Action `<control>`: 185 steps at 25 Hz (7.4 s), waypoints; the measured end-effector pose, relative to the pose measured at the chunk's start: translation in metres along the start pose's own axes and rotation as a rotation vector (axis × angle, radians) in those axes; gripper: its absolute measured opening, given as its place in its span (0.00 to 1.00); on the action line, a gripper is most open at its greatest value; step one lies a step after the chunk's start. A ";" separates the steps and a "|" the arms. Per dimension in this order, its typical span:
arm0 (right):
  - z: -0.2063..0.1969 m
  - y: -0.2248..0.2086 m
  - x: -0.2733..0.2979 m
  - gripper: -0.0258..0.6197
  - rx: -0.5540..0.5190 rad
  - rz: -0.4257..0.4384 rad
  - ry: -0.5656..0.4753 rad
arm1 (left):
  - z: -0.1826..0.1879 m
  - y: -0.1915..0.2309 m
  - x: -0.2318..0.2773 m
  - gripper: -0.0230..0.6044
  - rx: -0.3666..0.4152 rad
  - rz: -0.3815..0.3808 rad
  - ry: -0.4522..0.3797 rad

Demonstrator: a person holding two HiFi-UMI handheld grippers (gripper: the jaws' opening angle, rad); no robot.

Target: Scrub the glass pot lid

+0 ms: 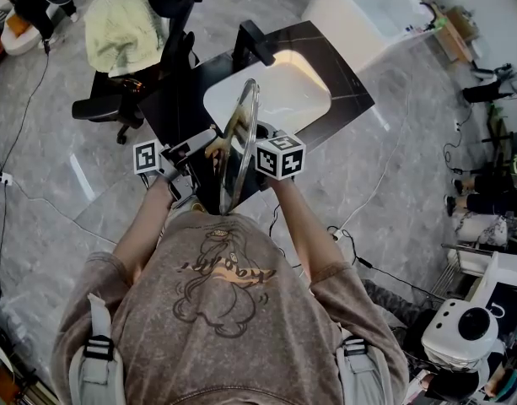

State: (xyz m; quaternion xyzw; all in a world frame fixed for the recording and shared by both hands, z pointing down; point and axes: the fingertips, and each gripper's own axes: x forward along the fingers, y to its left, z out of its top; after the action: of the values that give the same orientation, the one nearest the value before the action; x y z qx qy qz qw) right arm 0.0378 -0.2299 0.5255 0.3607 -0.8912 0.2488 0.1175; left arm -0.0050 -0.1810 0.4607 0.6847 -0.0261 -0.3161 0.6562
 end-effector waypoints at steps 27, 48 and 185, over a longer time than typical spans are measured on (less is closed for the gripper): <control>-0.061 0.063 -0.025 0.10 0.055 0.179 0.108 | 0.005 0.013 -0.005 0.33 0.003 0.044 -0.017; -0.024 0.089 -0.058 0.10 0.092 0.272 -0.015 | 0.004 0.021 -0.010 0.33 0.016 0.076 -0.001; 0.035 0.034 -0.141 0.10 -0.080 -0.303 -0.317 | 0.021 -0.047 -0.011 0.06 1.398 0.713 0.152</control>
State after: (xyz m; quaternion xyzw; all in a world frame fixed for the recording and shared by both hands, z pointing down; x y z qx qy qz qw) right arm 0.1132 -0.1446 0.4290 0.5199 -0.8434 0.1330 0.0262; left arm -0.0413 -0.1880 0.4235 0.9087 -0.3917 0.0508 0.1352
